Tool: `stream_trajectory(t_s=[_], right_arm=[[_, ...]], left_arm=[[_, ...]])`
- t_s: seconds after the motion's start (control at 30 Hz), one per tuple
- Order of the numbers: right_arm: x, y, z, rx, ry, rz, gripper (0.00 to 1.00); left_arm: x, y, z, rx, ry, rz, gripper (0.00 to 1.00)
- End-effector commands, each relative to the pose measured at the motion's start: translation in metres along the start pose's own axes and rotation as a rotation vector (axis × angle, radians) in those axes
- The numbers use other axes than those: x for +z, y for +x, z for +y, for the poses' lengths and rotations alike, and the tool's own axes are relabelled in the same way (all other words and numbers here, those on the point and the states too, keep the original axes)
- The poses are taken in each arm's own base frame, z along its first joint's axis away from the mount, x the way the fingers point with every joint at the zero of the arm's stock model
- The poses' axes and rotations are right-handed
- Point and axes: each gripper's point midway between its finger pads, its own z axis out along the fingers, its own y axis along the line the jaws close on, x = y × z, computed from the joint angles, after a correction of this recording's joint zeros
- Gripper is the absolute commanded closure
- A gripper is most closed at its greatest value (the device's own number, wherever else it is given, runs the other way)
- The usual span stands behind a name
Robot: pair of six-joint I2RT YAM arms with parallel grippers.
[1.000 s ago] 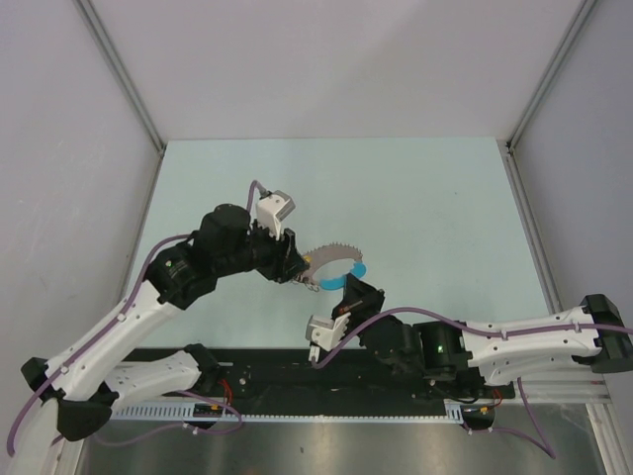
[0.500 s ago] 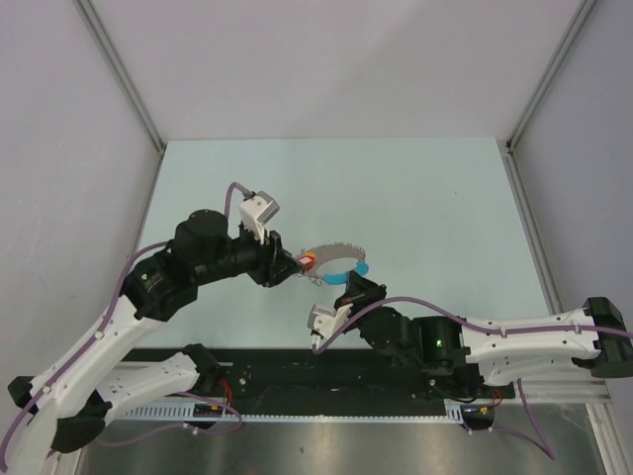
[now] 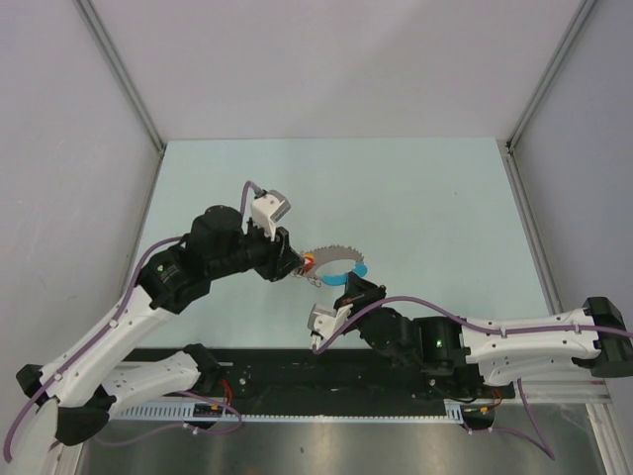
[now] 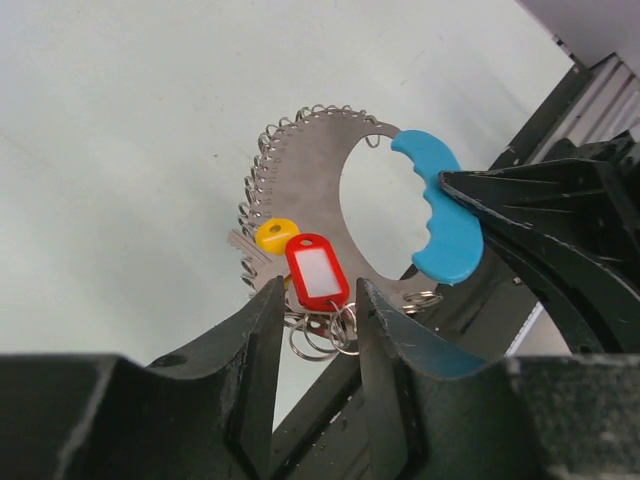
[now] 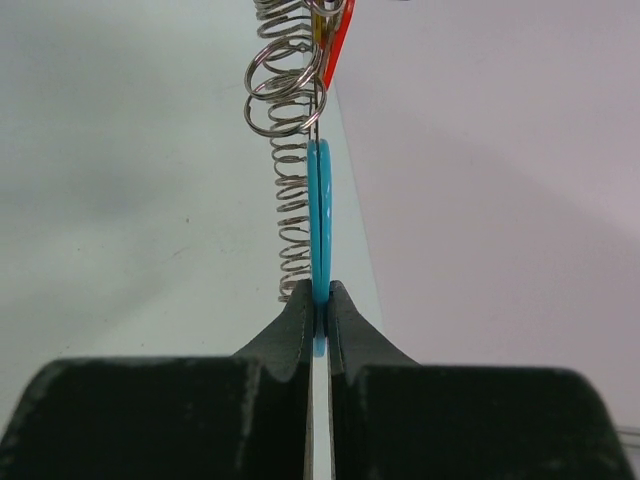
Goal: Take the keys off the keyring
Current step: Pick up the key from the keyring.
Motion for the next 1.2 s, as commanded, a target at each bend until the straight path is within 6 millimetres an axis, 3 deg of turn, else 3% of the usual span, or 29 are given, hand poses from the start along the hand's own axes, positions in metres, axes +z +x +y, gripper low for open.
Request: stream_trajectory(t_s=[0.0,0.17,0.2,0.27,0.43,0.5,0.57,0.6,0.8,0.83,0.9,0.93,0.97,1.0,1.07,1.17], right_arm=[[-0.003,-0.011,-0.013,0.082,0.047,-0.037,1.00],[0.000,-0.009,-0.015,0.096,0.051,-0.032,1.00],[0.001,-0.007,-0.015,0.102,0.053,-0.026,1.00],[0.003,-0.004,-0.017,0.122,0.060,-0.016,1.00],[0.011,0.010,-0.023,0.195,0.084,0.025,1.00],[0.013,0.012,-0.022,0.237,0.080,0.023,1.00],[0.017,0.015,-0.025,0.297,0.098,0.031,1.00],[0.017,0.015,-0.026,0.318,0.105,0.032,1.00],[0.020,0.023,-0.052,0.520,0.185,0.025,1.00],[0.021,0.021,-0.054,0.530,0.179,0.007,1.00],[0.018,0.019,-0.062,0.549,0.194,-0.010,1.00],[0.017,0.018,-0.065,0.563,0.200,-0.022,1.00],[0.017,0.018,-0.067,0.575,0.202,-0.027,1.00],[0.014,0.017,-0.072,0.597,0.204,-0.047,1.00],[0.012,0.012,-0.072,0.623,0.173,-0.090,1.00],[0.008,0.009,-0.076,0.647,0.165,-0.132,1.00]], left_arm=[[0.005,0.002,0.006,0.047,-0.014,0.011,0.66],[0.006,0.003,0.002,0.046,0.011,0.021,0.81],[0.005,0.005,0.002,0.044,0.012,0.027,0.90],[0.003,0.005,0.000,0.045,0.022,0.025,0.99],[-0.003,-0.013,-0.011,0.017,0.064,-0.076,1.00],[-0.017,-0.040,-0.023,0.021,0.115,-0.215,1.00],[-0.021,-0.047,-0.030,-0.012,0.152,-0.295,0.99],[-0.032,-0.064,-0.036,-0.002,0.179,-0.390,0.99],[-0.036,-0.055,-0.033,-0.030,0.207,-0.520,0.99],[-0.028,-0.035,-0.034,-0.047,0.241,-0.492,0.99],[-0.017,-0.015,-0.032,-0.072,0.257,-0.464,0.93],[-0.022,-0.018,-0.035,-0.060,0.276,-0.498,0.87],[-0.022,-0.015,-0.032,-0.063,0.267,-0.500,0.75],[-0.020,-0.007,-0.027,-0.067,0.244,-0.486,0.69],[-0.026,-0.006,-0.019,-0.062,0.196,-0.508,0.56],[-0.034,-0.012,-0.009,0.016,0.124,-0.519,0.47]])
